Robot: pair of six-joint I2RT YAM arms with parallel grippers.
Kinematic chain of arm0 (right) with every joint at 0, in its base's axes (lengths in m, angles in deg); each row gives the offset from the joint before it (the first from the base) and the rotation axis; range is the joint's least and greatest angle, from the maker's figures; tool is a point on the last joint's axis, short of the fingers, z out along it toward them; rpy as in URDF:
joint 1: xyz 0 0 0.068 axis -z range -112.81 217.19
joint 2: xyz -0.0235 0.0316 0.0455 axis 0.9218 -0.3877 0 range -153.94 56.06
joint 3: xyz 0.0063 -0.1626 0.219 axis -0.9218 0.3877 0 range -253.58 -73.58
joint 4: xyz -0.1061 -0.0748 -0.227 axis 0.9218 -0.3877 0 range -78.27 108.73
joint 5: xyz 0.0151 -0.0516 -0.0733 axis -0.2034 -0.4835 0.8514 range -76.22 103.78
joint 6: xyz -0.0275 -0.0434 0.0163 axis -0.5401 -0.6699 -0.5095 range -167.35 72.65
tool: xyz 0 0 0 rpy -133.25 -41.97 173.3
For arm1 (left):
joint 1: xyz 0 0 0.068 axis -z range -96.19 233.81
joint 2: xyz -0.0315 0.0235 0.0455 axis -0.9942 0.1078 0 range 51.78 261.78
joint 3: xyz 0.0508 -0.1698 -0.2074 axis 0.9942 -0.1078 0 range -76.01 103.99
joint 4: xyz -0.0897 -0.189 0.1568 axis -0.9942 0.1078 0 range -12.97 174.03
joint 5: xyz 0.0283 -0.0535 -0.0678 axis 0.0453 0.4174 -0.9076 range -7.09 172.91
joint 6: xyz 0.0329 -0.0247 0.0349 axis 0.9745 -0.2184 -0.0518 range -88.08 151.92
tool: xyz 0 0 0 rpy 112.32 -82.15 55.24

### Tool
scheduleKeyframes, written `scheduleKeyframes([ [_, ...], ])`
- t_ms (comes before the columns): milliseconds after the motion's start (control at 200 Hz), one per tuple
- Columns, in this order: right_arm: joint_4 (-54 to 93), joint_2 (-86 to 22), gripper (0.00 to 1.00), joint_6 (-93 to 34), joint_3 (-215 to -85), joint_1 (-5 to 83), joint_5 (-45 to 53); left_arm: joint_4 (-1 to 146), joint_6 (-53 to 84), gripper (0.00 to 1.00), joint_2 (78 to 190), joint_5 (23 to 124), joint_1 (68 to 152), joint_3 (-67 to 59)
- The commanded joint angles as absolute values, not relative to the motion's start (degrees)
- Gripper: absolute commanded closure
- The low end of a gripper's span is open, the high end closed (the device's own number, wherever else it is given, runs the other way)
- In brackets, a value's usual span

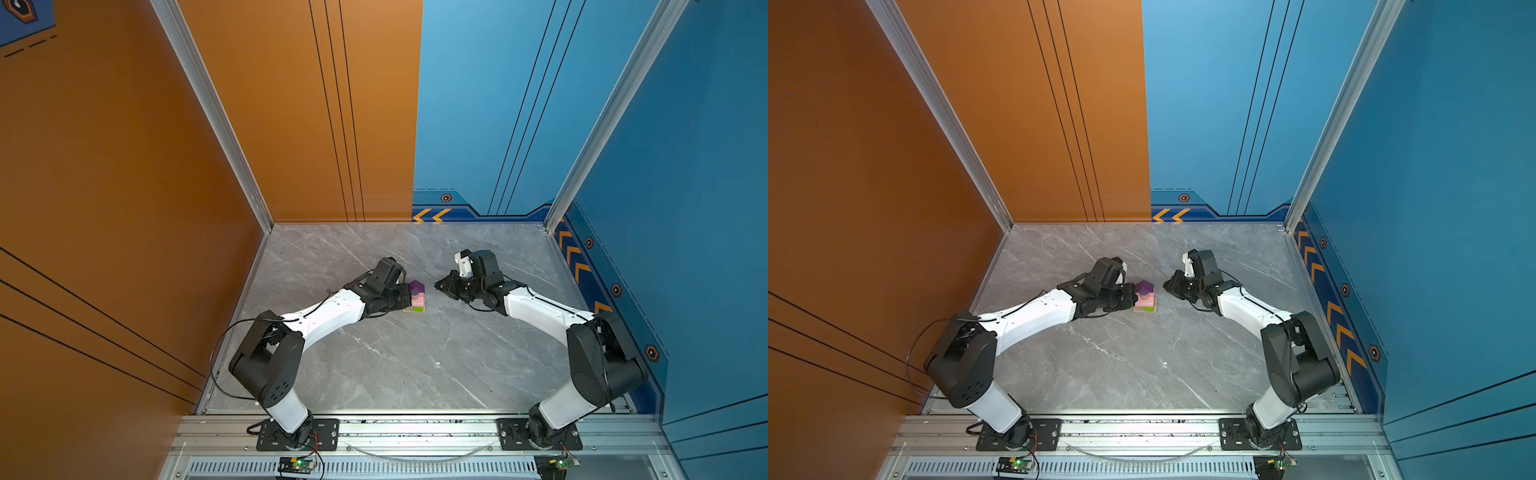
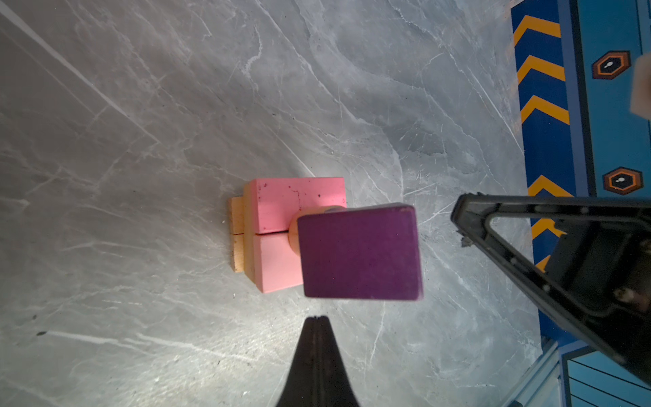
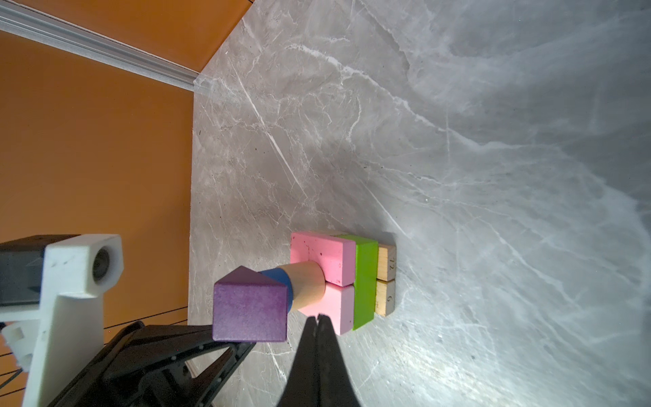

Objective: Build the wood block tower
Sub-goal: 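Adjust the purple block on the tower between the left and right grippers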

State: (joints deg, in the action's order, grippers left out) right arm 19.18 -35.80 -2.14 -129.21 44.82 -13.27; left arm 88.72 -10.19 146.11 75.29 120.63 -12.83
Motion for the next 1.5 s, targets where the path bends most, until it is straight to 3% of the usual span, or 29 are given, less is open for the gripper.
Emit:
scheduleKeyframes([
  [0,18.29,-34.03,1.0,-2.32,-128.33,45.39,-13.99,88.78,-10.53,1.0,146.88,74.36,120.9,-11.15],
  [1492,18.28,-33.92,1.0,-2.22,-128.09,45.75,-14.12,89.29,-10.03,1.0,148.19,74.25,119.96,-10.1],
])
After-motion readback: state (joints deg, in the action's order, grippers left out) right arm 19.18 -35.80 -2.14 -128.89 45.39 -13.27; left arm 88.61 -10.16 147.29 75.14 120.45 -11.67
